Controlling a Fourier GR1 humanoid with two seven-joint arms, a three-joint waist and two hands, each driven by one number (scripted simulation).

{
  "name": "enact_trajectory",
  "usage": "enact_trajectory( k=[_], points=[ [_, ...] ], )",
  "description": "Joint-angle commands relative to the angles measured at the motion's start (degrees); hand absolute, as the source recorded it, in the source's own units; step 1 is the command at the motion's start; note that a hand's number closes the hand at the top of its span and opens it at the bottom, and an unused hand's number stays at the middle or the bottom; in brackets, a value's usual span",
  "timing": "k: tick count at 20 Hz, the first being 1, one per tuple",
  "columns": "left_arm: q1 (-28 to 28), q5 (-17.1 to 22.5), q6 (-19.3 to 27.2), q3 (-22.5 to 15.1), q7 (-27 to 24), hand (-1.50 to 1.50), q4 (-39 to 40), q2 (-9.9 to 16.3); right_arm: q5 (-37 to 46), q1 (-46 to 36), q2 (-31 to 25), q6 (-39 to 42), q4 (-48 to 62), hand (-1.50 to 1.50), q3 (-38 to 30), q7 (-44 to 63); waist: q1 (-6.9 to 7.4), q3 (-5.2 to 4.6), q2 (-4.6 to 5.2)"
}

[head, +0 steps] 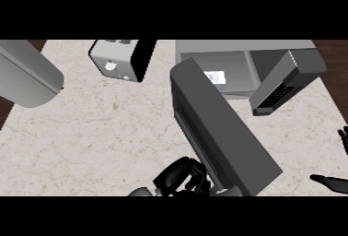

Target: Pick up the milk, place it into the microwave and close the microwave

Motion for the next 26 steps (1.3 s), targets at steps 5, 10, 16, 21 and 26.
enact_trajectory(
  k=[5,10,16,21,26],
  points=[
    [-6.90,9.99,9.76,-9.34,-2.56,1.50,-0.72,-0.49,-2.60,-0.04,-0.87,11.74,-4.82,-1.50,2.18,-4.55,-2.58,-0.14,0.21],
    [-11.99,14.84,15.23,-11.62,-2.44,-1.50,0.51,-0.50,-3.32,-3.63,2.03,8.27,-9.32,-1.50,4.72,-0.42,-4.50,-0.23,0.60],
    [-17.71,19.90,20.20,-10.87,-2.14,1.50,2.83,-0.48,-5.56,-2.40,0.68,10.16,-12.53,-1.50,5.79,1.68,-8.23,-0.20,1.04],
    [-23.79,23.44,22.27,-9.37,-2.28,1.50,3.88,-0.50,-6.52,-5.47,0.24,10.04,-15.39,-1.50,7.62,5.65,-9.81,-0.17,1.86],
    [-30.13,25.18,25.67,-6.74,-3.92,1.50,5.90,-0.51,-7.69,-6.85,-0.22,10.42,-18.18,-1.50,8.94,7.91,-12.01,-0.08,2.30]
  ],
)
